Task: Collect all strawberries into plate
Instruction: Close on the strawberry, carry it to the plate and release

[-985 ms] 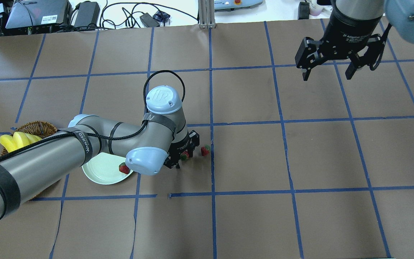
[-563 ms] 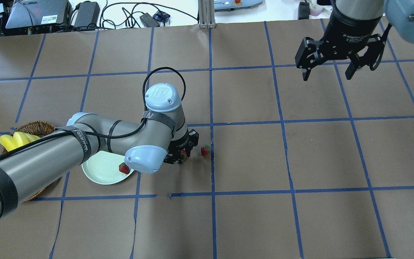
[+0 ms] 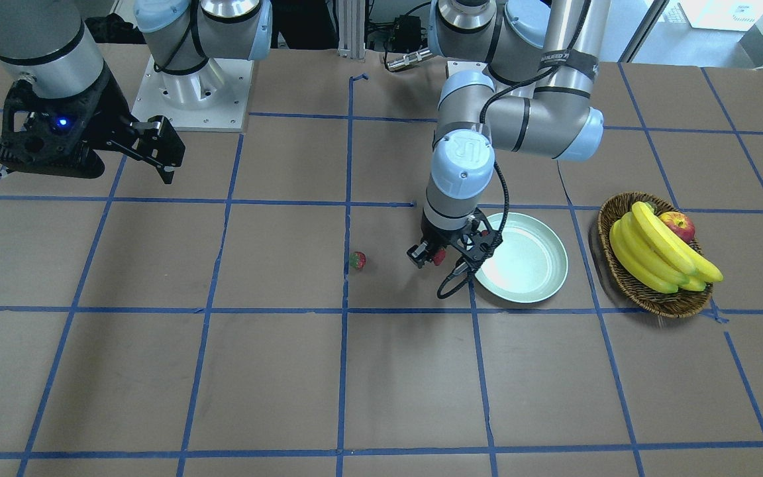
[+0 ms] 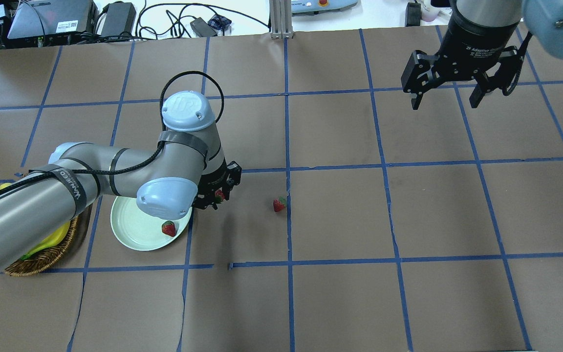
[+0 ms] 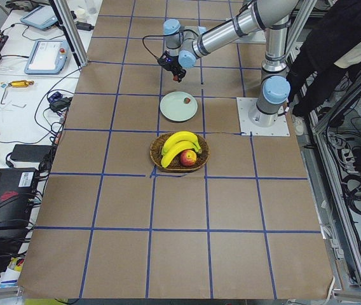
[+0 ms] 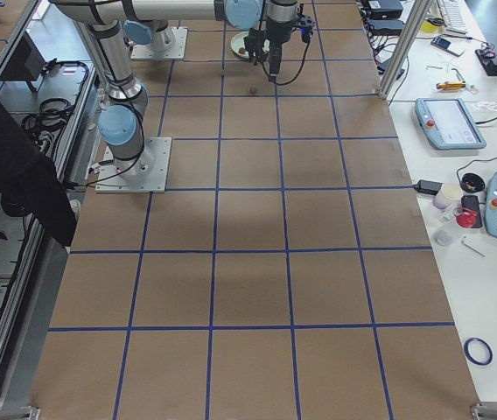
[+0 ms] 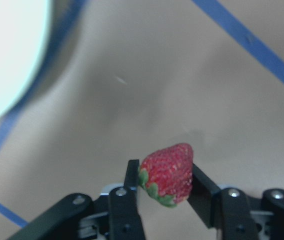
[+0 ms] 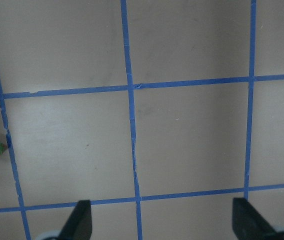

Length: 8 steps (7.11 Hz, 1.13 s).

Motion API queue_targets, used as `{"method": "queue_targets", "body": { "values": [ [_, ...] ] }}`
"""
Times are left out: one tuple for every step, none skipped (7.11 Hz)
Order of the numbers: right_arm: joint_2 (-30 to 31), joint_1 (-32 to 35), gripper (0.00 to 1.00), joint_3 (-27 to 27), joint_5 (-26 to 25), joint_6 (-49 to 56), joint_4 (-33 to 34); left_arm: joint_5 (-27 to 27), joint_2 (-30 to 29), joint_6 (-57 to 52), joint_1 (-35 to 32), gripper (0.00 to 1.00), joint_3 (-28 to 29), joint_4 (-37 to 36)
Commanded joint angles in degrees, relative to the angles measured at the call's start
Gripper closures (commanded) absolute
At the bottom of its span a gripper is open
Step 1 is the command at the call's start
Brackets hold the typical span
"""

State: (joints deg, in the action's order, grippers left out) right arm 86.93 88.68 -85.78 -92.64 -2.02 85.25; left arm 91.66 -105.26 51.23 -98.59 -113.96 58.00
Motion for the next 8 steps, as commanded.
{"method": "queue_targets", "body": {
  "values": [
    [0.00, 0.00, 0.00, 0.00, 0.00, 0.00, 0.00, 0.28, 2.15, -7.15, 8.80, 0.87, -0.48, 4.47],
    [0.00, 0.00, 0.00, 0.00, 0.00, 0.00, 0.00, 0.28, 2.42, -12.16, 12.59, 0.87, -0.83, 5.45],
    [-0.09, 0.00, 0.00, 0.00, 0.00, 0.00, 0.00, 0.89, 2.60, -13.95, 15.41, 0.87, -2.05, 5.55],
    [0.00, 0.00, 0.00, 0.00, 0.00, 0.00, 0.00, 0.98, 2.51, -14.06, 15.96, 0.83, -3.63, 5.55],
    [-0.09, 0.00, 0.00, 0.00, 0.00, 0.00, 0.00, 0.89, 2.51, -14.06, 15.97, 0.49, -4.77, 5.46],
    [-0.09, 0.00, 0.00, 0.00, 0.00, 0.00, 0.00, 0.89, 2.43, -15.62, 15.79, 0.09, -4.52, 5.46],
    [-0.09, 0.00, 0.00, 0.00, 0.00, 0.00, 0.00, 0.81, 2.42, -15.29, 15.44, 0.05, -4.09, 5.11],
    [-0.09, 0.00, 0.00, 0.00, 0.00, 0.00, 0.09, 0.46, 2.16, -13.98, 14.22, 0.04, -3.12, 4.67]
  ]
}}
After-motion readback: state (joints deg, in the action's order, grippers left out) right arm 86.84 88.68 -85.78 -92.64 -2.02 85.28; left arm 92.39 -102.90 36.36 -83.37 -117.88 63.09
